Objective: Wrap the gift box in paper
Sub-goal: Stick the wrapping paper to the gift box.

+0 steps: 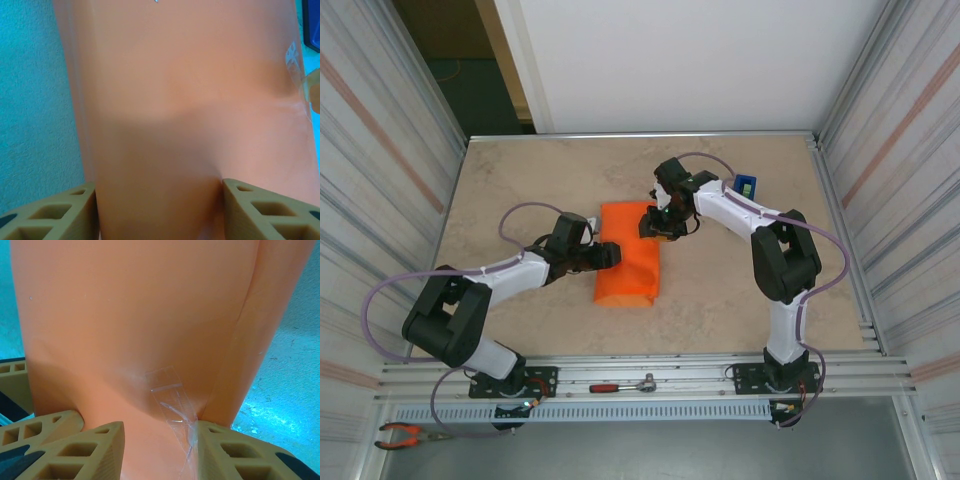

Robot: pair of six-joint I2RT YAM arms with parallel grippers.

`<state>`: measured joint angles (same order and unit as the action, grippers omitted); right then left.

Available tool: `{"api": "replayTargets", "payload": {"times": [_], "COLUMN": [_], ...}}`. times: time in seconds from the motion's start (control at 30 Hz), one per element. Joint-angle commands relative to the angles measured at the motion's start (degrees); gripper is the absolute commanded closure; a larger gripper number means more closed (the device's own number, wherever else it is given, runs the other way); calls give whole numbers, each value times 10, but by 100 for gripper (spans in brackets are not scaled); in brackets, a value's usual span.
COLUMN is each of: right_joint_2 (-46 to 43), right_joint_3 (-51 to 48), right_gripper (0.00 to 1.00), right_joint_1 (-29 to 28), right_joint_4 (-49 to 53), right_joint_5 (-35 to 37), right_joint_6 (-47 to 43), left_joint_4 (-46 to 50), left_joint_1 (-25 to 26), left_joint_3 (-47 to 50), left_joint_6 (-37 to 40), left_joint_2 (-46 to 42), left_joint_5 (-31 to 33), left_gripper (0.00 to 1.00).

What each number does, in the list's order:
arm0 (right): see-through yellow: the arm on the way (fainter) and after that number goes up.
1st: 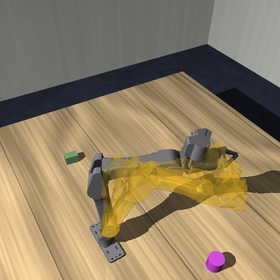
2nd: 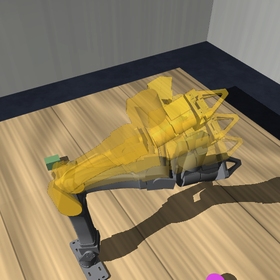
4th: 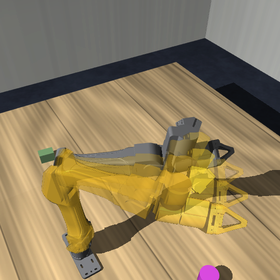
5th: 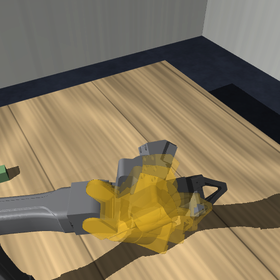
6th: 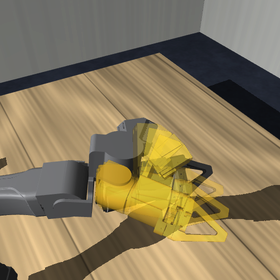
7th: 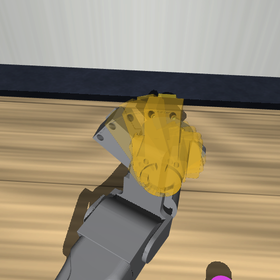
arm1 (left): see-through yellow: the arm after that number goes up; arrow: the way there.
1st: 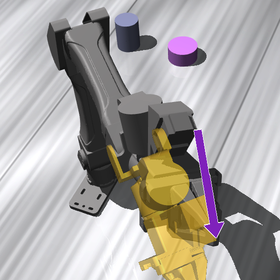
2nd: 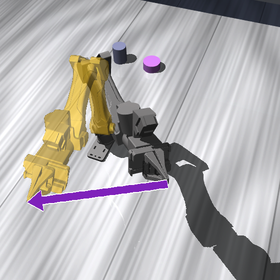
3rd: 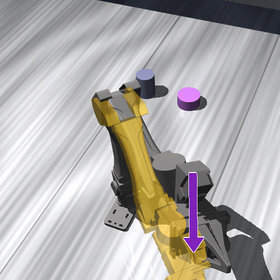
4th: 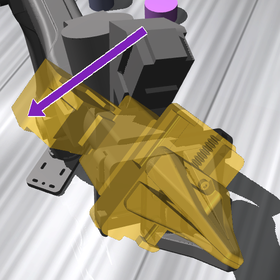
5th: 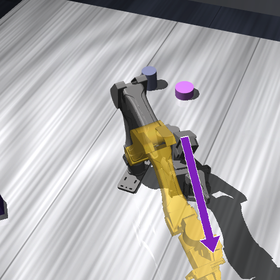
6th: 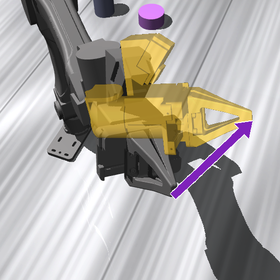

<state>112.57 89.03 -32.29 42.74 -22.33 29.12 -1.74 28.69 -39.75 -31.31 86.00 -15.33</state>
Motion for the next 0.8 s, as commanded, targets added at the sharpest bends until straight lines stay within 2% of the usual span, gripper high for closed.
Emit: {"api": "replayTargets", "payload": {"times": [0.0,0.4,0.77], "right_joint_2": [-14,-16,-23], "right_joint_3": [12,7,-16], "right_gripper": [60,60,60], "right_joint_1": [2,8,26], "right_joint_4": [29,20,2], "right_joint_5": [31,38,16], "right_joint_6": [-3,42,89], "left_joint_4": [133,134,136], "left_joint_1": [6,6,5], "left_joint_3": [31,32,32], "left_joint_6": [26,24,25], "left_joint_2": [48,49,49], "left_joint_5": [81,82,85], "left_gripper": [43,43,44]}}
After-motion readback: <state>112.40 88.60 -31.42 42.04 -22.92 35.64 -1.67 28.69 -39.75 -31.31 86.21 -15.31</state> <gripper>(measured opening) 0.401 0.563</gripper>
